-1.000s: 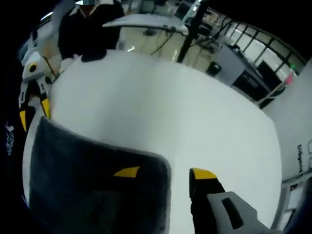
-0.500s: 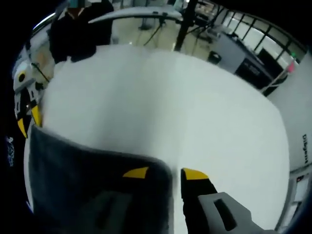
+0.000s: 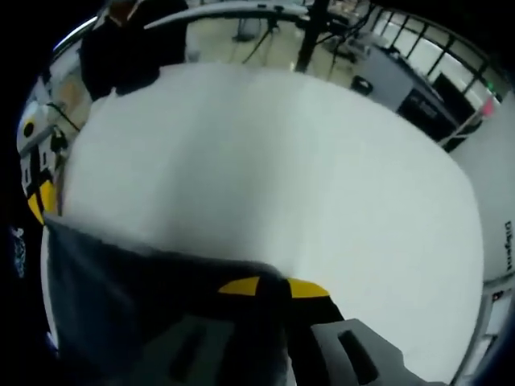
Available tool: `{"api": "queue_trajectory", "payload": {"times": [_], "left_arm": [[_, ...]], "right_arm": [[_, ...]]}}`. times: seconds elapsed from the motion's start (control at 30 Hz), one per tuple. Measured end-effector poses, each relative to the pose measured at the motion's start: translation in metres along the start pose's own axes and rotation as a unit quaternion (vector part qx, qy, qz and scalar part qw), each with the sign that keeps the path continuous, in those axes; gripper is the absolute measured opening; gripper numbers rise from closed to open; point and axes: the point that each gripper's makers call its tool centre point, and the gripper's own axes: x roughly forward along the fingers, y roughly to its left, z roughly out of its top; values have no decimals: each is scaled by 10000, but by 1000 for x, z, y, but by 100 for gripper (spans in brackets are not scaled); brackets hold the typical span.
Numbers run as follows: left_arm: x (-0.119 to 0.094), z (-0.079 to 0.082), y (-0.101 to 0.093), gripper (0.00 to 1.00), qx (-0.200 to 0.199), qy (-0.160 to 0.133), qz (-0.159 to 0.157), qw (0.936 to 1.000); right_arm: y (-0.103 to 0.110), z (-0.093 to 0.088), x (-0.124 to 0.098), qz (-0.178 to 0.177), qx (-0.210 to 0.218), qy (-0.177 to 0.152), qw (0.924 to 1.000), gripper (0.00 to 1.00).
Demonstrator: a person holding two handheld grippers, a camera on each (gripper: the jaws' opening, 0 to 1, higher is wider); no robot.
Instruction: Open the folded towel by lifting each exposed corner and separating the folded layers until the towel lies flat within the target outline without major curled edges
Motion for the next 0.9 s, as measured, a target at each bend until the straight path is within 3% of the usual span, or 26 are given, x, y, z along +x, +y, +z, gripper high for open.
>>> {"api": "queue_trajectory", "payload": {"times": [0.37,0.43,0.9], "left_arm": [[0,4,-5,0,198,-110,-104,9997],[-1,5,-6,0,183,-138,-134,9996],[-2,16,-28,0,232,-356,-329,9986]], "right_arm": [[-1,2,-3,-86,-164,-122,9998,2],[0,9,-6,-115,-351,-332,9988,2],[-8,14,-32,-376,-243,-793,9958,1]]}}
